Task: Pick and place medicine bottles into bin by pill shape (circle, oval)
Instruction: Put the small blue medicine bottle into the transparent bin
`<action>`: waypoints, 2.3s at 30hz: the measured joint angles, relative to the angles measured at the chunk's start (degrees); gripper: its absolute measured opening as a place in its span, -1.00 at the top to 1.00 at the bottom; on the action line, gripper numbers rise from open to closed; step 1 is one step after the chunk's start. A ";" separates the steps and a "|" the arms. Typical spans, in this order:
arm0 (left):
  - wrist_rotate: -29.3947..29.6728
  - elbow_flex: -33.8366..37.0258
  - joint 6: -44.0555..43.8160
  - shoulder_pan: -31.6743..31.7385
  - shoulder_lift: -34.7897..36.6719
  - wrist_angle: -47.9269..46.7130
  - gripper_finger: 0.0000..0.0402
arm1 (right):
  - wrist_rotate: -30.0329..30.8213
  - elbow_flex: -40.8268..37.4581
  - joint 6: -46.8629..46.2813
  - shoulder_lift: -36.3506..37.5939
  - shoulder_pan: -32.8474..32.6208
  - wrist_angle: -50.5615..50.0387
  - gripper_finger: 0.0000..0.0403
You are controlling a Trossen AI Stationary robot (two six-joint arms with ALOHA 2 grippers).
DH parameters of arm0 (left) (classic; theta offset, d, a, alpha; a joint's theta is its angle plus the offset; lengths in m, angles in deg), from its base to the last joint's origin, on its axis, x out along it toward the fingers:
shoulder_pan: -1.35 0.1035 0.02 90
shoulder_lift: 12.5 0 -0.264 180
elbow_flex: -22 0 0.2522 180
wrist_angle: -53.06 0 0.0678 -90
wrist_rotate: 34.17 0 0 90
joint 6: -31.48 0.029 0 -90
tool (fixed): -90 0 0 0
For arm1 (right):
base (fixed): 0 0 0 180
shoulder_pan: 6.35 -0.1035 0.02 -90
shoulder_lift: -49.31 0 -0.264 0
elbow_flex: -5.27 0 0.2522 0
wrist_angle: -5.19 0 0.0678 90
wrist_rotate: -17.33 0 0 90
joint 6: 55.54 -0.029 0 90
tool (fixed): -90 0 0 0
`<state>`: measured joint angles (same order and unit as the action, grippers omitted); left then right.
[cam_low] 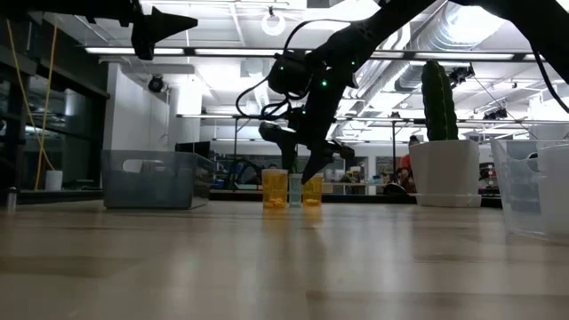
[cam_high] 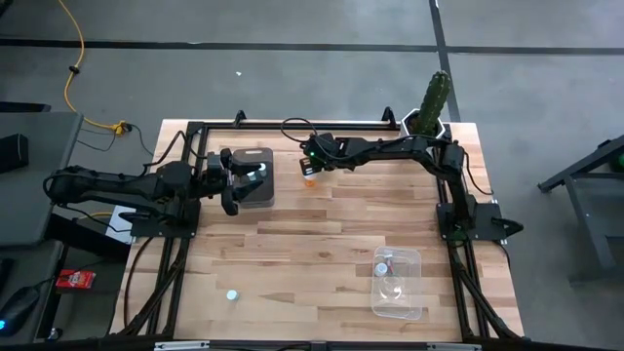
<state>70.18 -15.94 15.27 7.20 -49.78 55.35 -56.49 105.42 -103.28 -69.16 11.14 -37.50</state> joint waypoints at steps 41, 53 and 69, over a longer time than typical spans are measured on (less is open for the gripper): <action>1.44 0.00 1.38 0.00 0.01 0.01 -0.20 | 0.18 -35.84 16.73 47.29 -16.84 15.72 0.53; 1.24 0.00 1.40 0.00 0.01 0.00 -0.20 | 1.88 -39.87 21.22 54.53 -19.50 24.48 0.53; 0.66 0.00 0.33 0.00 0.00 0.02 -0.20 | -11.75 -29.92 22.12 53.88 -23.36 18.30 0.53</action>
<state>70.83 -15.94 15.60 7.20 -49.77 55.37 -68.23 75.50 -81.15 -15.28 -12.21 -19.20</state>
